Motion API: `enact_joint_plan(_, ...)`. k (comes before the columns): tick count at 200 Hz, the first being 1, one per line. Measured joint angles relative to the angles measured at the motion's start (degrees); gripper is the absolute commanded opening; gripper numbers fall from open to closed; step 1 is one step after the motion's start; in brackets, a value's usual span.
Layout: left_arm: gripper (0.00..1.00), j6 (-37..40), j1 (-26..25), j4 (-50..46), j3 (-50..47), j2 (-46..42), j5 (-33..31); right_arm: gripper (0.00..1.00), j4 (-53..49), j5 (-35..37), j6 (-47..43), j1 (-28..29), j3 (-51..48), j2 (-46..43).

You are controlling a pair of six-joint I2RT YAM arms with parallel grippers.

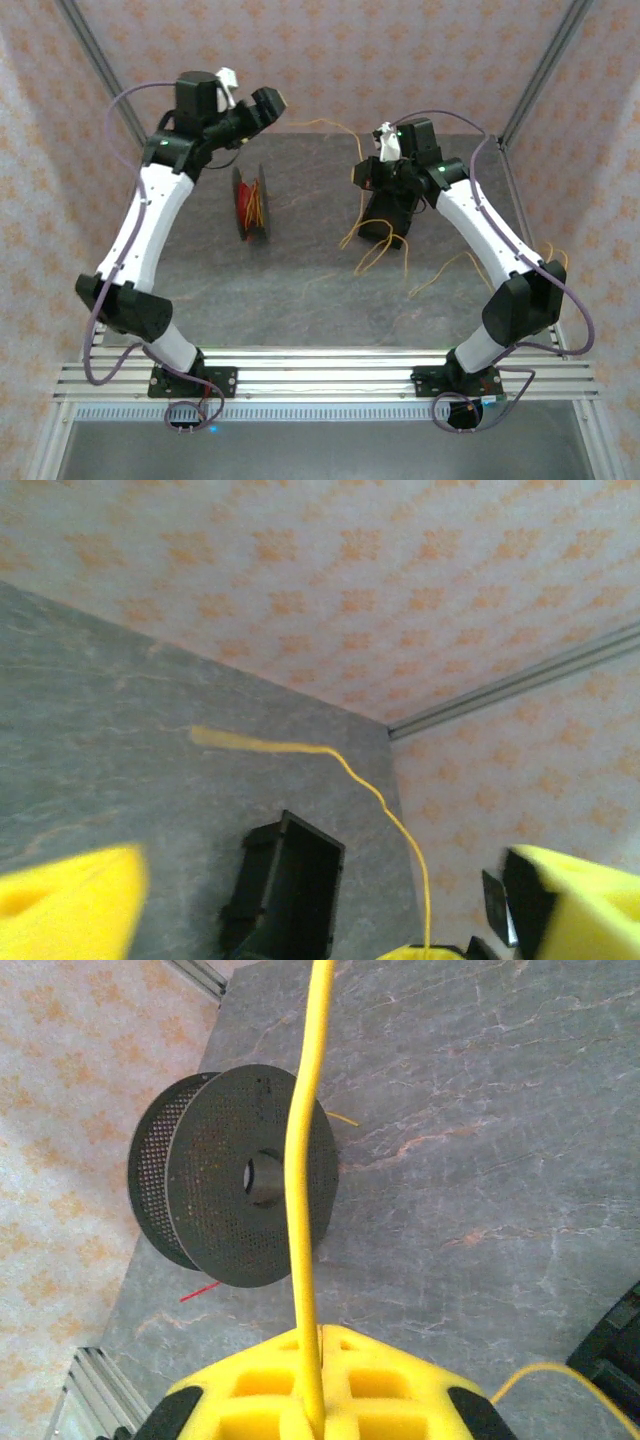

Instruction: Wrap the cables

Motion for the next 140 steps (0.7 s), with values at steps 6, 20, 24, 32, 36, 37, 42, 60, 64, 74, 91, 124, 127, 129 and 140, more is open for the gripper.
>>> enact_joint_plan(6,0.99,0.85,1.33,-1.92,0.02,-1.33,-0.15,0.0,-0.87,0.26,-0.66,0.0,0.39,0.0)
enact_joint_plan(20,0.99,3.56,4.48,-6.58,0.31,-4.39,-1.18,0.0,-2.71,0.81,-2.29,0.0,1.22,0.0)
enact_joint_plan(24,0.99,4.48,5.33,-8.2,0.48,-5.25,-1.81,0.0,-3.08,0.9,-2.78,0.04,1.4,0.0)
enact_joint_plan(32,0.99,6.36,6.49,-11.3,0.74,-6.95,-3.34,0.0,-3.85,1.38,-3.72,0.13,1.68,0.0)
enact_joint_plan(36,0.99,7.17,6.84,-12.5,0.76,-7.65,-3.96,0.0,-4.2,1.79,-4.13,0.17,1.81,-0.02)
enact_joint_plan(37,0.99,7.32,6.88,-12.7,0.76,-7.8,-4.13,0.0,-4.22,1.81,-4.22,0.17,1.84,-0.02)
enact_joint_plan(42,0.99,8.48,7.15,-14.47,0.72,-8.9,-5.11,0.0,-4.66,2.34,-4.74,0.28,1.95,-0.02)
enact_joint_plan(60,0.99,12.13,7.52,-19.56,-1.51,-12.68,-8.68,0.0,-6.05,4.07,-6.08,0.59,2.16,-0.07)
enact_joint_plan(64,0.99,12.72,7.61,-20.28,-2.56,-13.49,-9.38,0.0,-6.32,4.55,-6.29,0.68,2.16,-0.09)
enact_joint_plan(74,0.99,14.01,7.76,-22.08,-5.7,-15.3,-10.84,0.0,-6.93,5.57,-6.86,0.81,2.16,-0.17)
enact_joint_plan(91,0.96,15.34,7.87,-24.61,-11.23,-16.46,-12.37,0.0,-7.56,6.93,-7.32,1.03,2.16,-0.39)
enact_joint_plan(124,0.8,16.72,7.87,-25.35,-17.14,-11.69,-12.35,0.0,-7.65,8.35,-7.72,1.14,0.98,-2.01)
enact_joint_plan(127,0.78,16.57,7.87,-25.4,-17.16,-10.97,-12.35,0.0,-7.65,8.35,-7.72,1.14,0.74,-2.23)
enact_joint_plan(129,0.77,16.61,7.87,-25.4,-17.16,-10.64,-12.35,0.0,-7.54,8.37,-7.72,1.14,0.57,-2.43)
enact_joint_plan(140,0.73,16.9,7.8,-25.22,-17.16,-8.22,-12.35,0.0,-7.28,8.44,-7.74,1.2,-0.44,-3.41)
